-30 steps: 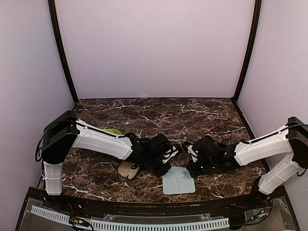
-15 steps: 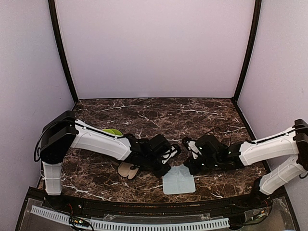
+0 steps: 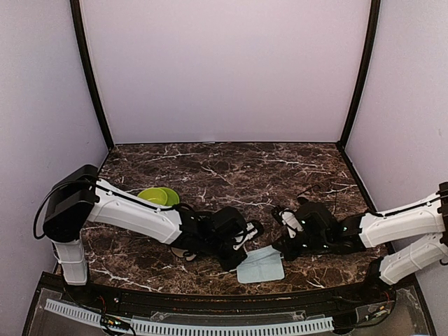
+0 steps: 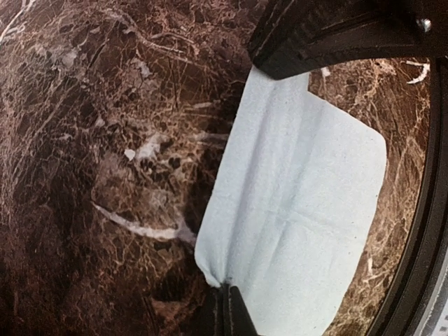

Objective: Organize the sunglasses
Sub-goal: Fold the glasses cleaning cloth at the corner of the board.

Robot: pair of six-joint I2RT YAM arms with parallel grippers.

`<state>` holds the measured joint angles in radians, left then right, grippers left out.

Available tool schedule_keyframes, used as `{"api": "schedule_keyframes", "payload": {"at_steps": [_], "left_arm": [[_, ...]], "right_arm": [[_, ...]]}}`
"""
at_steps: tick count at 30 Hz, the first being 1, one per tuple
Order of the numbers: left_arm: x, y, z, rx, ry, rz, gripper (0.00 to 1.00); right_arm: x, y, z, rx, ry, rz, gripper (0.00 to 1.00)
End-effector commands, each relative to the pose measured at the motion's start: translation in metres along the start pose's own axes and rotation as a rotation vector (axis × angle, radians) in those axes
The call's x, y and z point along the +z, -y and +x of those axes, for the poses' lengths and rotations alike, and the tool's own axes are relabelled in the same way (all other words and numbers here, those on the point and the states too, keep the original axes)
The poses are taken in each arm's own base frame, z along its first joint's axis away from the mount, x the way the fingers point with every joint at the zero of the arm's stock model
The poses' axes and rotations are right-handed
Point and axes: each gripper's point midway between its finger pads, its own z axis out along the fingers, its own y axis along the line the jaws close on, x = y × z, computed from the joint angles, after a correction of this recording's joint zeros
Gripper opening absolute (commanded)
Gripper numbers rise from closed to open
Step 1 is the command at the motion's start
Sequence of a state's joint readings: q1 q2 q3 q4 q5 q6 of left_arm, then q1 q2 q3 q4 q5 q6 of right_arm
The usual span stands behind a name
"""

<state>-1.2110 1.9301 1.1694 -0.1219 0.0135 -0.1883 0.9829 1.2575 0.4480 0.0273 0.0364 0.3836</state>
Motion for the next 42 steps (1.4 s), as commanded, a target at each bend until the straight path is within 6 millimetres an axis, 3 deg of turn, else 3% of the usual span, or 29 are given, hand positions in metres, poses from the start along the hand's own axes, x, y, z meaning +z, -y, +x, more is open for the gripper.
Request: {"api": "schedule_keyframes", "payload": {"at_steps": [1,12,19,32,36,42], "left_arm": [[-0.018,0.009,-0.010,0.010,0.045,0.016,0.01],[-0.015,0.019,0.009,0.031,-0.025,0.045,0.04],[-0.017,0.019,0.008,0.041,-0.026,0.034,0.07],[-0.024,0.029,0.009,0.052,-0.025,0.077,0.26],[-0.025,0.035,0.007,0.056,-0.020,0.110,0.26],[-0.019,0.027,0.012,0.053,-0.038,0.071,0.25]], "right_arm": [[-0.005,-0.007,-0.001,0.029,0.029,-0.048,0.00],[-0.008,-0.017,0.018,0.063,0.006,-0.077,0.00],[-0.006,-0.018,0.023,0.071,0.004,-0.068,0.00],[-0.007,-0.018,0.032,0.062,-0.012,-0.068,0.00],[-0.009,-0.020,0.034,0.060,-0.013,-0.074,0.00],[-0.008,-0.022,0.035,0.056,-0.016,-0.077,0.00]]}}
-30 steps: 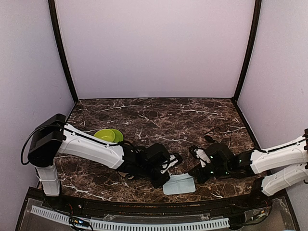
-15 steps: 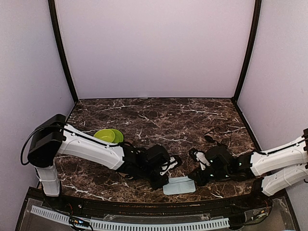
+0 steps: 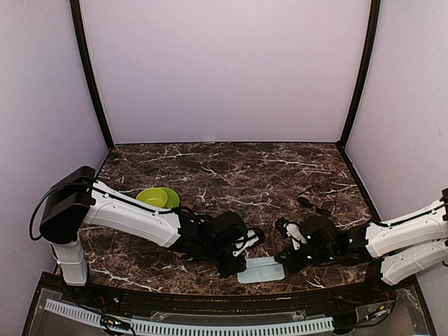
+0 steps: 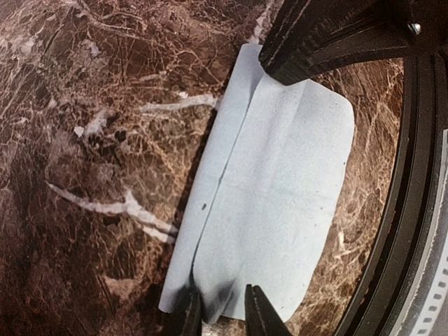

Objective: Organize the sunglasses
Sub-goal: Fold the glasses cleaning cloth at the corner of the board.

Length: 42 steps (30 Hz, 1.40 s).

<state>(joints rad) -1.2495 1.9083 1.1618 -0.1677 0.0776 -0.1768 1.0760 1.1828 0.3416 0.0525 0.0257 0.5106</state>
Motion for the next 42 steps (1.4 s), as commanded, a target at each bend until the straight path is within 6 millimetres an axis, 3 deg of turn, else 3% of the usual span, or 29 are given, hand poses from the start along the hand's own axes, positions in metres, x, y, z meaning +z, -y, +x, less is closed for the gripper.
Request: {"api": "schedule_keyframes", "payload": {"at_steps": [1,15,25,30,42], "left_arm": [[-0.012,0.001,-0.002,0.010,0.011,-0.013,0.26],[-0.033,-0.001,-0.021,-0.119,0.079,0.123,0.41],[-0.025,-0.015,-0.015,-0.191,0.029,0.138,0.32],[-0.019,-0.011,-0.011,-0.196,0.002,0.166,0.27],[-0.008,-0.011,-0.006,-0.205,-0.031,0.168,0.25]], "right_arm": [[-0.001,-0.005,-0.002,-0.003,0.019,-0.013,0.00],[0.000,0.000,0.000,0.008,0.012,0.013,0.00],[0.000,0.001,0.001,0.007,0.011,0.016,0.00],[0.000,0.001,0.001,0.008,0.012,0.021,0.00],[0.000,0.002,0.000,0.008,0.013,0.024,0.00]]}}
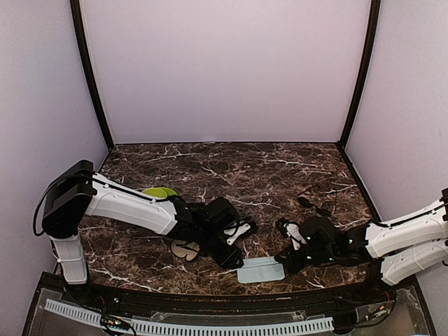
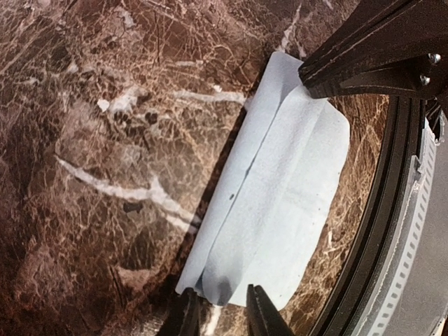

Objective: Organize the sunglasses
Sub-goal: Fold the glasses cleaning cloth at the corner of the board.

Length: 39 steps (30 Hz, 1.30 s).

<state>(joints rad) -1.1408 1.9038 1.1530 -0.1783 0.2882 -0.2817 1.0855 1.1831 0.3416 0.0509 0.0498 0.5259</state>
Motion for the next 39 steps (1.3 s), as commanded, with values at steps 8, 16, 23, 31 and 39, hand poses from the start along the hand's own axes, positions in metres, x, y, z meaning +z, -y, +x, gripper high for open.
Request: {"api": "schedule_keyframes", "payload": {"at_steps": [8,16,23,31,39], "left_arm": [[0.002,0.003,-0.005,-0.006,-0.004,0.025,0.22],[0.003,0.005,-0.007,-0.005,-0.001,0.031,0.15],[0.003,0.005,-0.009,0.000,0.004,0.032,0.11],[-0.001,0.008,-0.011,0.006,0.008,0.039,0.04],[-0.006,0.016,-0.010,0.015,0.012,0.044,0.00]], "right_arm": [[0.000,0.001,0.002,0.001,0.004,0.009,0.00],[0.000,0.001,0.002,0.003,0.005,0.008,0.00],[0.000,0.000,0.002,0.001,0.005,0.005,0.00],[-0.002,-0.001,0.001,0.002,0.008,0.000,0.00],[-0.004,-0.004,0.001,0.011,0.003,-0.018,0.00]]}}
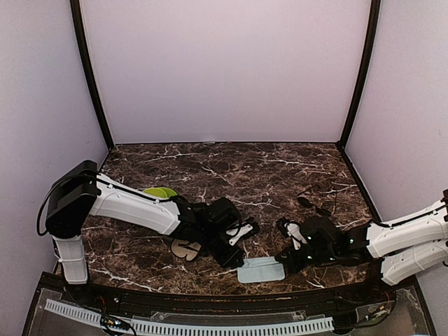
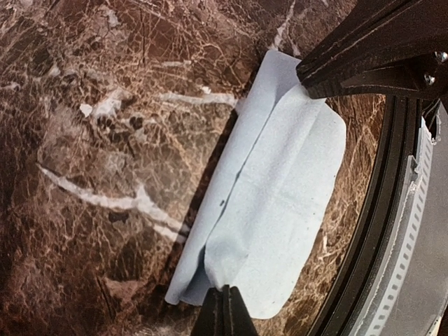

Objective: Organize the sunglasses
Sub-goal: Fold the glasses cleaning cloth at the corner of the board.

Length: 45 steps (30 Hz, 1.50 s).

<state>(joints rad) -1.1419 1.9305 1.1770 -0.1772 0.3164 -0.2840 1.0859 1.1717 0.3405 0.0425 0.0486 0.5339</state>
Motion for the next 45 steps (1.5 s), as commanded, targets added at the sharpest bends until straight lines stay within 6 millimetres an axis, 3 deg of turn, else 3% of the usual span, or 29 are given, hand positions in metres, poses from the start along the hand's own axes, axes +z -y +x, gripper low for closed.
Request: {"api": "schedule_keyframes", "payload": {"at_steps": [1,24,35,45], "left_arm": [[-0.011,0.012,-0.007,0.019,0.020,0.015,0.00],[-0.013,0.018,0.006,0.017,0.005,0.001,0.00],[-0.004,0.015,0.011,0.013,-0.010,0.003,0.01],[0.001,0.019,0.015,0.026,-0.046,0.029,0.12]], "right_arm": [[-0.003,-0.005,0.002,0.005,0.002,-0.019,0.00],[-0.006,-0.008,0.013,0.026,-0.029,-0.021,0.00],[-0.003,-0.006,0.019,0.029,-0.047,-0.017,0.00],[-0.002,-0.011,0.023,0.037,-0.066,-0.035,0.07]]}}
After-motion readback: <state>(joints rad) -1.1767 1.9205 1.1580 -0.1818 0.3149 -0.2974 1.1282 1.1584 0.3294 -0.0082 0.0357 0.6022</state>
